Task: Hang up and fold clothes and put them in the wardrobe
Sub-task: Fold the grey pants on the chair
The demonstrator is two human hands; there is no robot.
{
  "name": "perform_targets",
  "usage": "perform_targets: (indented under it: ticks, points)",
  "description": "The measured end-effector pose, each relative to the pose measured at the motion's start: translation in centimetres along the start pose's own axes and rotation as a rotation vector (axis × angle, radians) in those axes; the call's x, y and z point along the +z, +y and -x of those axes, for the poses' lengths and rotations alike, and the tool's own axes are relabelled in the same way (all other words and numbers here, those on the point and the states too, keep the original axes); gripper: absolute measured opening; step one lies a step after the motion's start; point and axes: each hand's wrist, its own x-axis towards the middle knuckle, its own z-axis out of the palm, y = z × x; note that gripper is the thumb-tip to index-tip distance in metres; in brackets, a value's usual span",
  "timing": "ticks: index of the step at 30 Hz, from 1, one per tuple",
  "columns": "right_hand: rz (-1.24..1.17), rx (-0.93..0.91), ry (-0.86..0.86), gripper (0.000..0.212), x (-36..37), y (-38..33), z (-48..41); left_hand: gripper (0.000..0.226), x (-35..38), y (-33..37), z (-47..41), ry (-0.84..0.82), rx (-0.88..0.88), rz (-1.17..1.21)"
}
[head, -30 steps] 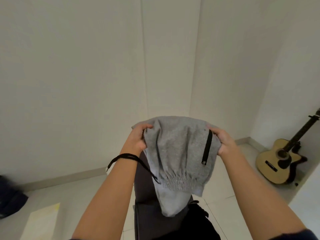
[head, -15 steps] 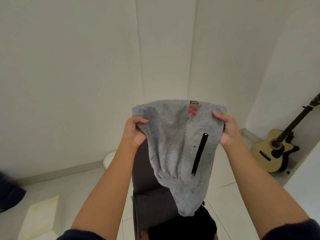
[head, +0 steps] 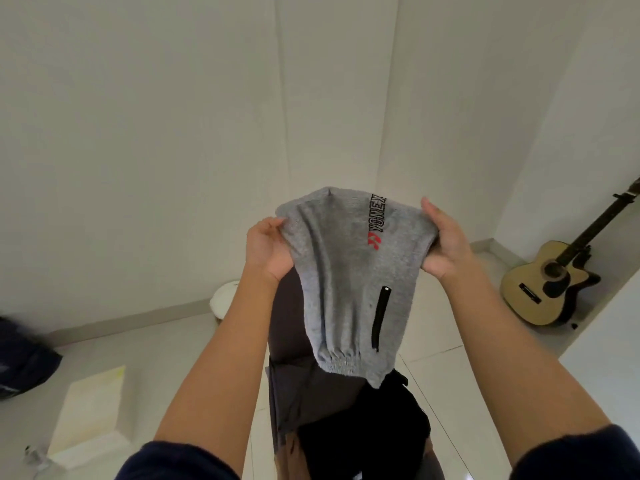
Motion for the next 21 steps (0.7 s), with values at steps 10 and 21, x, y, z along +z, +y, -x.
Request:
perform_targets:
  ticks: [10,21]
  points:
    - [0.014,0.107,0.122,0.034,-0.6,0.4,-0.7,0.019,-0.3,0.3,-0.1,0.158,-0.081,-0.278]
    - [0.014,0.070,0.115,0.037,-0.3,0.4,0.4,0.037,-0.2,0.3,0.5,0.093,-0.163,-0.254]
